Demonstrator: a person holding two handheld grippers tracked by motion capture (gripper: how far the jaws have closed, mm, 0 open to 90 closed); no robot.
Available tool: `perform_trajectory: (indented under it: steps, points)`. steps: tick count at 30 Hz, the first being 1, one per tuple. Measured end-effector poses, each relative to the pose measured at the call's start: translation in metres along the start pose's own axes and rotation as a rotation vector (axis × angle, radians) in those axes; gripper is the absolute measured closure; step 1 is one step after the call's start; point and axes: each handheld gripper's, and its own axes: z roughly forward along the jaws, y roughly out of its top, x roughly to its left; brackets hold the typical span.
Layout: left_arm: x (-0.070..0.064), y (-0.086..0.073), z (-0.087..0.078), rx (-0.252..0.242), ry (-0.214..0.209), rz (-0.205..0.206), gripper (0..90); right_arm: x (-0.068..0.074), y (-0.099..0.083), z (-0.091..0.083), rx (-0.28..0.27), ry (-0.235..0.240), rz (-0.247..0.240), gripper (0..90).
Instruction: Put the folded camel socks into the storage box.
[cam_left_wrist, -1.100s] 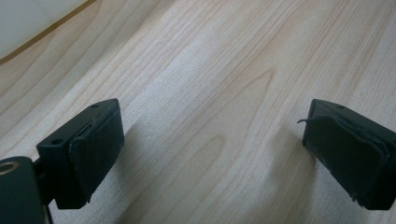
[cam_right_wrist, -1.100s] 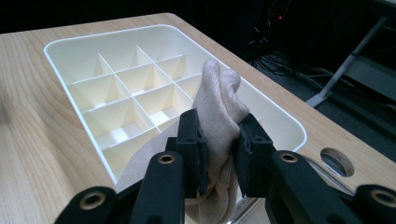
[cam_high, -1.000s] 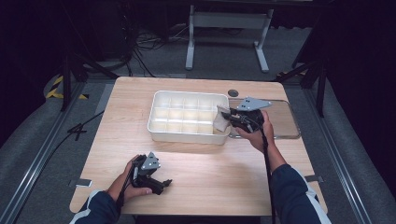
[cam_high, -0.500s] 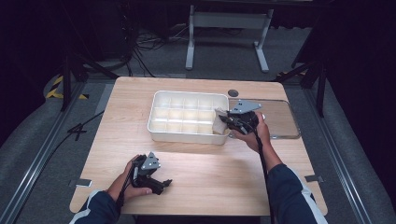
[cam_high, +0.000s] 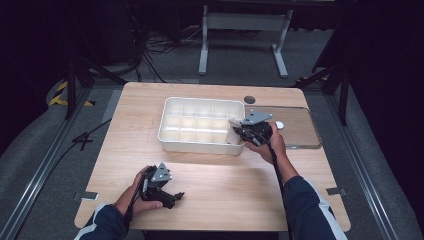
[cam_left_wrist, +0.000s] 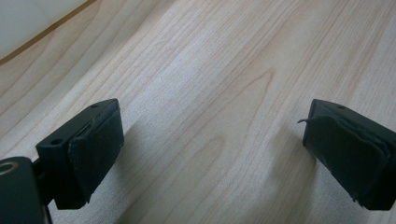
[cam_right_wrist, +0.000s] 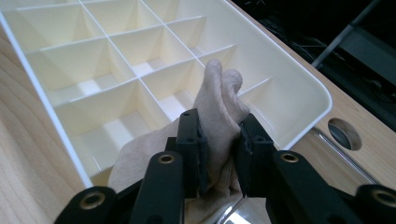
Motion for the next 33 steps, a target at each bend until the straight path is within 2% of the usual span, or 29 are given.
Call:
perform_trajectory:
  steps: [5,9,12,16,17,19,20,22,24,25,28,33]
  points:
    - [0.0,0.0,0.0,0.0,0.001,-0.002,5.4,-0.004,-0.002,0.001,0.006,-0.015,0.009,73.8]
    - [0.0,0.0,0.0,-0.002,0.0,-0.003,5.3,-0.001,0.003,-0.002,0.001,-0.055,-0.035,73.8]
    - [0.0,0.0,0.0,-0.002,0.0,-0.003,5.3,-0.001,0.006,-0.005,-0.006,-0.082,-0.051,73.8]
    - [0.0,0.0,0.0,-0.002,0.0,-0.002,5.3,0.0,0.006,-0.006,-0.002,-0.093,-0.061,74.0]
    - [0.0,0.0,0.0,-0.002,0.0,-0.002,5.3,0.004,0.006,-0.001,0.022,-0.08,-0.087,74.1]
    - [0.0,0.0,0.0,-0.002,0.0,-0.002,5.3,0.007,0.005,0.001,0.035,-0.081,-0.106,74.0]
    - [0.0,0.0,0.0,-0.002,0.0,-0.002,5.3,0.011,0.004,0.005,0.057,-0.057,-0.125,74.1]
    - [0.0,0.0,0.0,-0.004,-0.001,-0.005,5.3,0.012,0.003,0.007,0.073,-0.029,-0.127,74.0]
    - [0.0,0.0,0.0,-0.004,0.0,-0.006,5.3,0.012,0.001,0.012,0.115,0.009,-0.133,74.0]
    - [0.0,0.0,0.0,-0.004,0.0,-0.006,5.3,0.012,0.001,0.012,0.115,0.009,-0.133,74.0]
    - [0.0,0.0,0.0,-0.004,-0.001,-0.006,5.3,0.008,0.001,0.013,0.127,0.054,-0.098,73.9]
    - [0.0,0.0,0.0,-0.002,0.0,-0.003,5.3,0.001,0.006,0.016,0.199,0.126,-0.051,73.9]
